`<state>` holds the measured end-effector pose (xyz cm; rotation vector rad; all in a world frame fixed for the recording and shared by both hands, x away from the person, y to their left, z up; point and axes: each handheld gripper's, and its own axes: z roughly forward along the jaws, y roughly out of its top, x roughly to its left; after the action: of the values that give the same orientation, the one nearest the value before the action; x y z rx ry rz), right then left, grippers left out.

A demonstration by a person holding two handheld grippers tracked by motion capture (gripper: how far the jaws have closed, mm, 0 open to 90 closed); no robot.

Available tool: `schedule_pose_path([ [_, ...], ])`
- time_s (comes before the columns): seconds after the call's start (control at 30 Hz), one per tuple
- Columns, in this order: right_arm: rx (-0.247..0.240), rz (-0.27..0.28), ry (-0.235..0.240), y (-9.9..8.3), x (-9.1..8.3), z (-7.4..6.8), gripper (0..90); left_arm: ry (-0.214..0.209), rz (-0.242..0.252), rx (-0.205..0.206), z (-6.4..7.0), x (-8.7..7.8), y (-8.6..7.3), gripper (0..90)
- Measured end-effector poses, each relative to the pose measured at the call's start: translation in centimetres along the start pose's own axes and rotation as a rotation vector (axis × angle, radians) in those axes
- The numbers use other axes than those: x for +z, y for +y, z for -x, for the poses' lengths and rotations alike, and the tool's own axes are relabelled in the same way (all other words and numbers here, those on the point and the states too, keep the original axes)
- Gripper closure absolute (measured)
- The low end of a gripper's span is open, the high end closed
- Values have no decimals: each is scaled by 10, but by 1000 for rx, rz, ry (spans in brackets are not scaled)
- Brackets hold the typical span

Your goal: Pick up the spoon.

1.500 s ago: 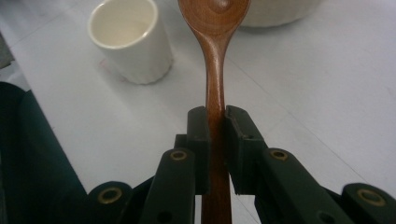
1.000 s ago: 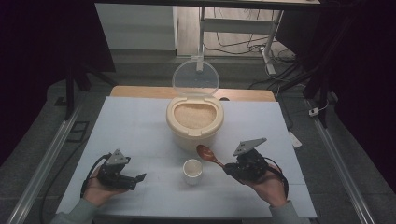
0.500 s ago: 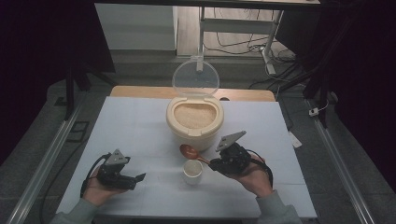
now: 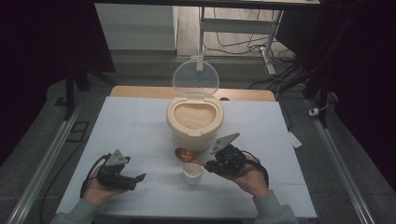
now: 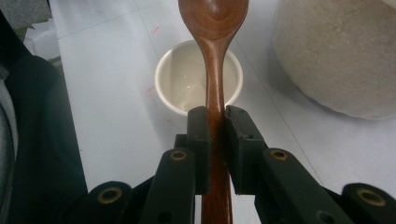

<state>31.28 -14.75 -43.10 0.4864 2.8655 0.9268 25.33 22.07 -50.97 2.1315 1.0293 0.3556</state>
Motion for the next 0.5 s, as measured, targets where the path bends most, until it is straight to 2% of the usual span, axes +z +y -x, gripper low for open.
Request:
schedule_pose_path([
  [0.23,-4,-5,2,0,2,-1,801,-19,31,29,6,-9,10,114],
  [0.33,-9,-5,1,1,2,-1,801,-31,55,49,10,-13,19,117],
  [0.5,-11,-4,2,2,3,-3,801,-58,83,108,21,-19,40,128],
])
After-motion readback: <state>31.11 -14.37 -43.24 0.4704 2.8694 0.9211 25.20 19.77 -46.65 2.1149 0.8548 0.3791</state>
